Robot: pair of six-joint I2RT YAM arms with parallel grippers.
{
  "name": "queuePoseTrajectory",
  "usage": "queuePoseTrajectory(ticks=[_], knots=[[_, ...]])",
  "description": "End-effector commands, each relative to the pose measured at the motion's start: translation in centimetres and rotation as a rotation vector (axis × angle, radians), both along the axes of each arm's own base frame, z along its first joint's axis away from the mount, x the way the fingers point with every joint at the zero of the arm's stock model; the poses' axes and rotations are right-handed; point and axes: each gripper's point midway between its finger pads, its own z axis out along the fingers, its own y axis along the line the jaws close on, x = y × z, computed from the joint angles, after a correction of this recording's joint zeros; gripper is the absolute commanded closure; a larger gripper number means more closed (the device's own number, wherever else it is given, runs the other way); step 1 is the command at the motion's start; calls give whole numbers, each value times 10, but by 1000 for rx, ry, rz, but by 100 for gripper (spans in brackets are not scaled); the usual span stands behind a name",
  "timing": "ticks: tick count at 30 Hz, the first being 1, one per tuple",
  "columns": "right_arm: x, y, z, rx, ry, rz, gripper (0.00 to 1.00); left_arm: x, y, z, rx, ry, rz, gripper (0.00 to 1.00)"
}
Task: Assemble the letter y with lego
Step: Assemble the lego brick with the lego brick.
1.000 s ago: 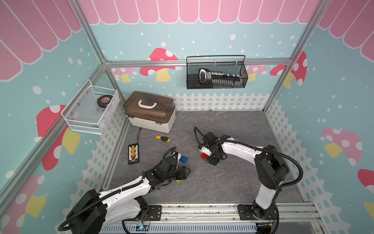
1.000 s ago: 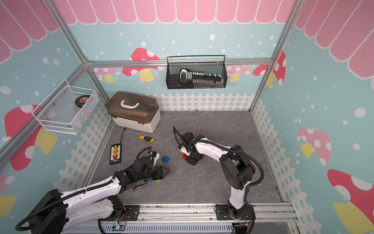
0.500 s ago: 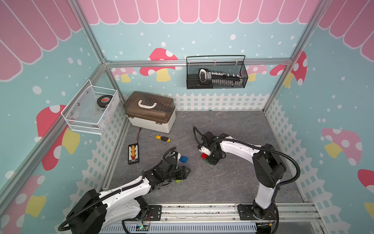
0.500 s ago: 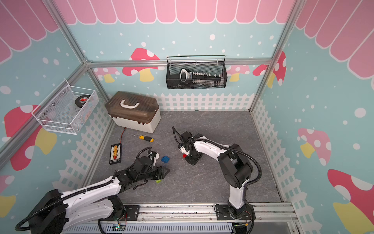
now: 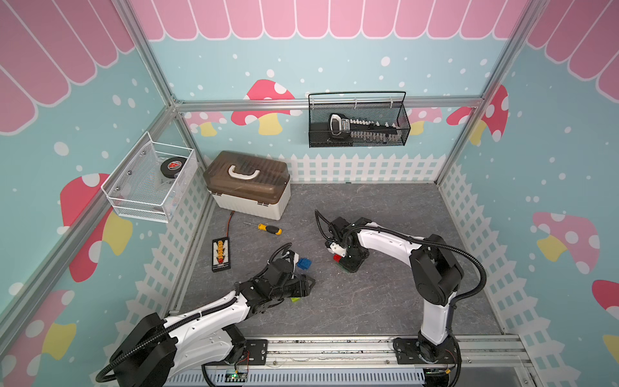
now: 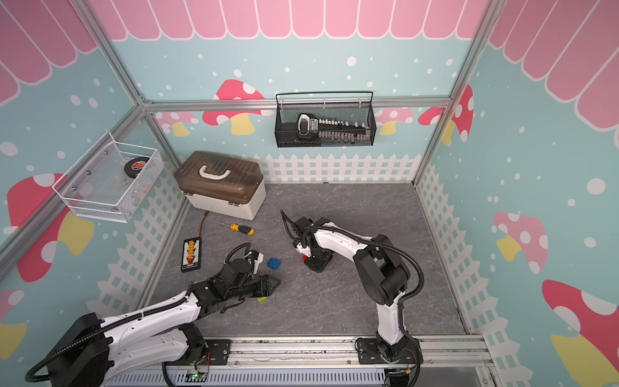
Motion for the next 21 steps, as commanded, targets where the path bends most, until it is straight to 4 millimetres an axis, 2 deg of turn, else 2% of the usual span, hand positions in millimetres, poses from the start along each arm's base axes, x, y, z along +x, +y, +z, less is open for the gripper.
queuePoseTrajectory(ticks=[1, 10, 17, 21], knots=[[-31, -12, -38, -78, 146, -30, 79, 1, 4, -2, 9, -16, 8, 34], [-30, -18, -35, -63, 108, -110, 80, 1, 4, -3, 13, -12, 7, 34], [-22, -7, -29, -19, 95, -97, 80, 1, 5, -4, 11, -10, 14, 34], [-18, -5, -37, -62, 127, -85, 83, 1, 6, -4, 12, -12, 18, 34]])
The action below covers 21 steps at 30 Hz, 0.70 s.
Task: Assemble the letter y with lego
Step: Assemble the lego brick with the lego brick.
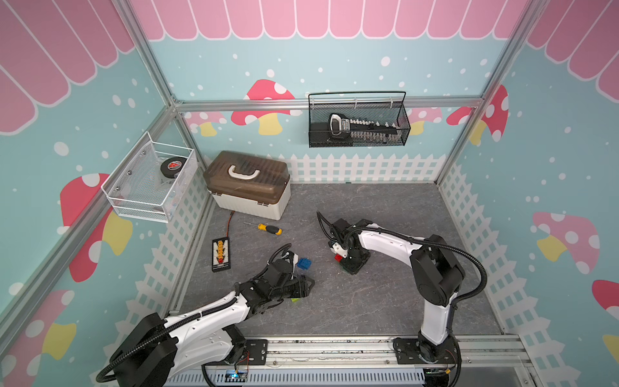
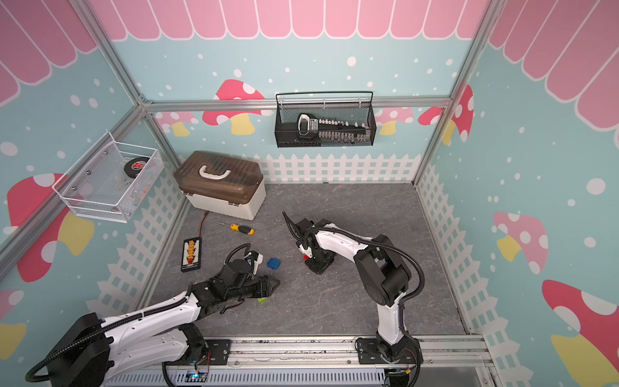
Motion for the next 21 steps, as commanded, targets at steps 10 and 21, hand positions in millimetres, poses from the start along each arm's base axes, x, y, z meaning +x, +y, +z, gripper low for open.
queuePoseTrajectory(ticks=[10, 21], knots=[[-5, 4, -24, -55, 103, 33, 75, 4, 3, 2, 10, -22, 13, 34], [23, 30, 26, 81, -51, 15, 47, 4, 4, 9, 6, -27, 20, 34]])
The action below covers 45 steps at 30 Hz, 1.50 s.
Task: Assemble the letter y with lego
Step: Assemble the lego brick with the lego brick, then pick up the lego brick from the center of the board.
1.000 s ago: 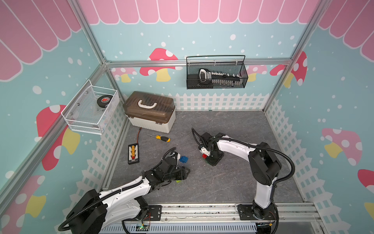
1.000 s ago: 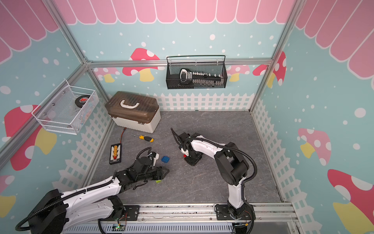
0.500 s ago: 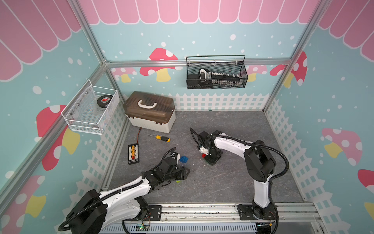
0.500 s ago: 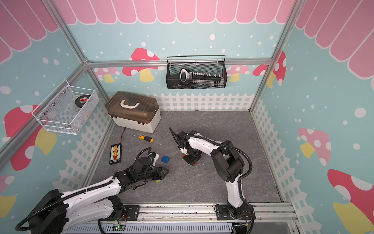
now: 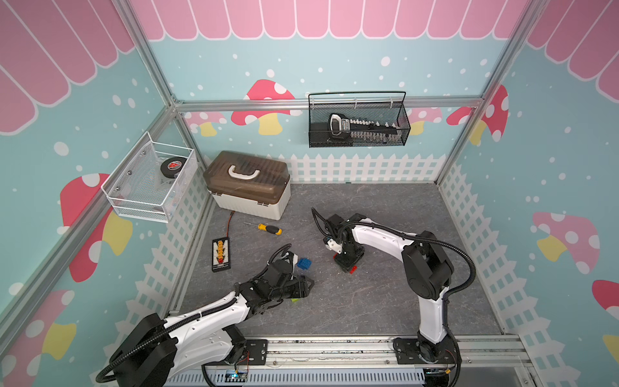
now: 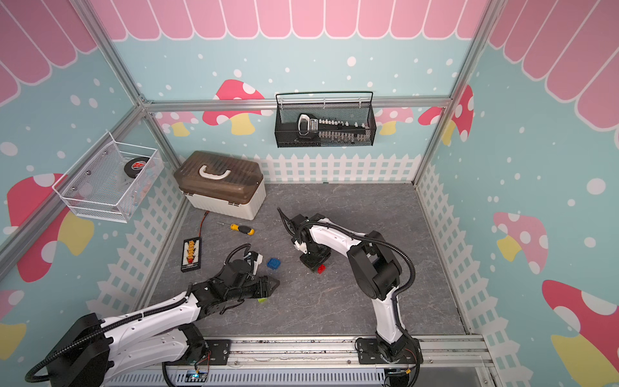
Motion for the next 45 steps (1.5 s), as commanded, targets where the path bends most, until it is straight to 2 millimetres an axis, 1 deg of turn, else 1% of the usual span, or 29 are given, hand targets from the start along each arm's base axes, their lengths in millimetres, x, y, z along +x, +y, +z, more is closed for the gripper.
queuePoseTrajectory(ticks=[1, 4, 8, 13, 17, 20, 24, 31, 33, 36, 39, 40, 41, 42, 45], knots=[[8, 10, 16, 48, -47, 9, 47, 4, 3, 10, 1, -28, 17, 34], [11, 10, 9, 42, -59, 4, 46, 2, 8, 10, 8, -22, 31, 34], [11, 14, -4, 57, -51, -3, 45, -4, 18, 10, 18, -12, 56, 34], [10, 16, -18, 61, -36, -3, 45, -14, 37, 6, 41, -1, 111, 34], [8, 12, -29, 55, -22, -9, 45, -21, 52, 2, 60, 14, 157, 34], [6, 11, -34, 63, -12, -17, 45, -25, 63, -4, 87, 45, 200, 34], [4, 9, -39, 66, -6, -25, 48, -29, 75, -15, 135, 94, 252, 36], [5, 8, -39, 84, -16, -32, 67, -30, 79, -28, 170, 139, 287, 47], [6, 8, -38, 87, -23, -32, 71, -30, 82, -31, 184, 148, 301, 50], [6, 7, -32, 97, -40, -35, 72, -30, 82, -34, 199, 164, 304, 57], [4, 5, -21, 118, -68, -40, 72, -31, 80, -37, 213, 186, 294, 60], [4, 5, -17, 126, -76, -41, 72, -31, 76, -37, 205, 187, 280, 59], [2, 5, -18, 128, -71, -44, 72, -30, 73, -36, 190, 184, 268, 57], [2, 5, -6, 153, -96, -47, 72, -29, 66, -33, 158, 178, 254, 54], [-1, 1, 1, 168, -121, -55, 72, -26, 56, -27, 76, 160, 252, 53]])
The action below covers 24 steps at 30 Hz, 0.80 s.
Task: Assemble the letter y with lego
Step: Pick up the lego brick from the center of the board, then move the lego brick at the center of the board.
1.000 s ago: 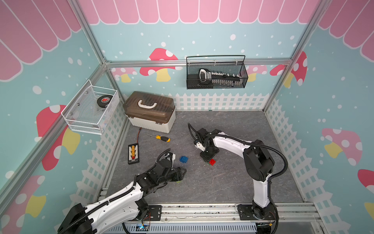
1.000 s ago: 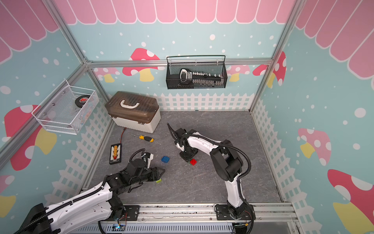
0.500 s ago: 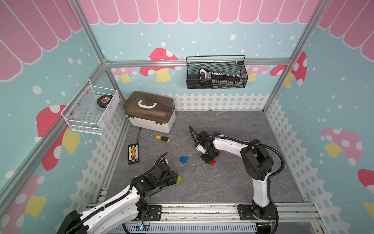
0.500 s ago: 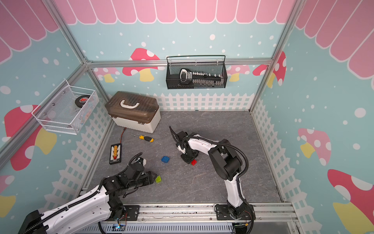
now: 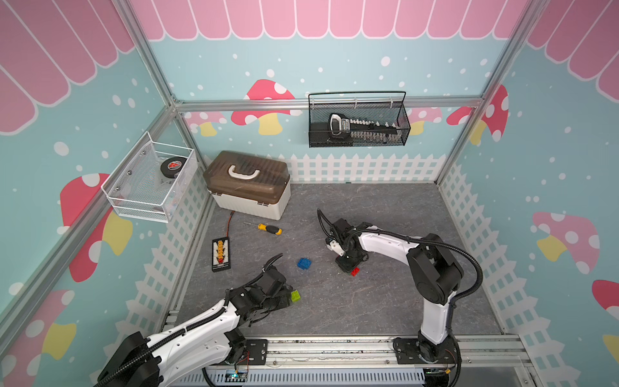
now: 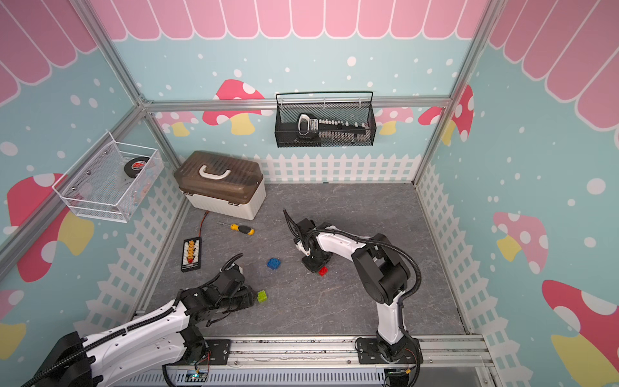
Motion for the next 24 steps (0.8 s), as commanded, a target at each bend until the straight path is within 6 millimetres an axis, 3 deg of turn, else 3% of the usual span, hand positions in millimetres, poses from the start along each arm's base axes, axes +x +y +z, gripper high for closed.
queuePoseTrajectory(ticks=[1, 8, 13, 24], knots=[[1, 1, 19, 51, -50, -13, 72, 5, -12, 7, -98, -28, 22, 53], [-5, -4, 25, 71, -72, -22, 72, 6, -22, -2, -123, -3, 22, 59], [-6, -5, 30, 89, -91, -30, 73, 10, -34, -5, -108, 7, 2, 70], [-15, -17, 31, 94, -124, -74, 73, 41, -76, -3, -90, -5, -62, 75]])
